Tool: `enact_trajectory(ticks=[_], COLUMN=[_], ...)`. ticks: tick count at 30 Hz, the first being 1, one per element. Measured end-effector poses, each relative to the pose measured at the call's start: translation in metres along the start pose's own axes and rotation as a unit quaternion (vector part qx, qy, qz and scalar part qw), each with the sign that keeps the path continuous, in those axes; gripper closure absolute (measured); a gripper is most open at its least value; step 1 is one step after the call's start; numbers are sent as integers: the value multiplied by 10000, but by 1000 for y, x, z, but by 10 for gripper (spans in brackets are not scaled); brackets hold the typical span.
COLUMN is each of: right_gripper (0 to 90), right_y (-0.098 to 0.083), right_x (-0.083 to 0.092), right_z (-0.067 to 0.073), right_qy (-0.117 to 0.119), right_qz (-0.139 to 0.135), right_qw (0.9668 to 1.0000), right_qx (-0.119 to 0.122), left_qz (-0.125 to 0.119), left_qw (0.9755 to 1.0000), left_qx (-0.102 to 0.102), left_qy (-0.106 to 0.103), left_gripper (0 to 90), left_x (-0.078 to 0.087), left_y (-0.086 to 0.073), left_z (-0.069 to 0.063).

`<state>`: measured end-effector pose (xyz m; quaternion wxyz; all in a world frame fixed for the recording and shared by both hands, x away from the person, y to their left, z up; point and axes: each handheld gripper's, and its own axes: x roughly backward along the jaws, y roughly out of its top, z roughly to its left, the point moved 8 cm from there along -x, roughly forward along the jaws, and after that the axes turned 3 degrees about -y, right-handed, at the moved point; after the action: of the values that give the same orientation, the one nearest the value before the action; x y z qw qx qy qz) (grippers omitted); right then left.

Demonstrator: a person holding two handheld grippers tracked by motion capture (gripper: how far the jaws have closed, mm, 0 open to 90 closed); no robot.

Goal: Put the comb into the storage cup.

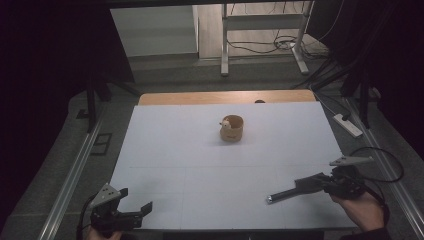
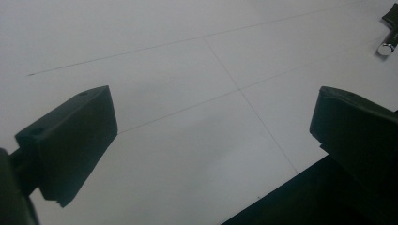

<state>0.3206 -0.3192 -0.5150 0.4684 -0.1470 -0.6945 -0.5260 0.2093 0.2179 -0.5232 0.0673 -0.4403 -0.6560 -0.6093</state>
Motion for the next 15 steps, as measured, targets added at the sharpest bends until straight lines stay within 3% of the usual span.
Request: enact_trajectory(ticks=[3, 15], right_gripper=[899, 899], right_y=[-2, -17], right_x=[-1, -14], right_z=[-1, -12], right_qy=[140, -13], right_qz=[12, 271], right_qw=[9999, 9996], right_qx=[82, 116], left_qz=[0, -5], left_qw=[10000, 10000], left_qx=[-7, 2], left_qy=[1, -23], left_gripper=[13, 13], left_x=[0, 0], left_y=[0, 0], left_z=[0, 0])
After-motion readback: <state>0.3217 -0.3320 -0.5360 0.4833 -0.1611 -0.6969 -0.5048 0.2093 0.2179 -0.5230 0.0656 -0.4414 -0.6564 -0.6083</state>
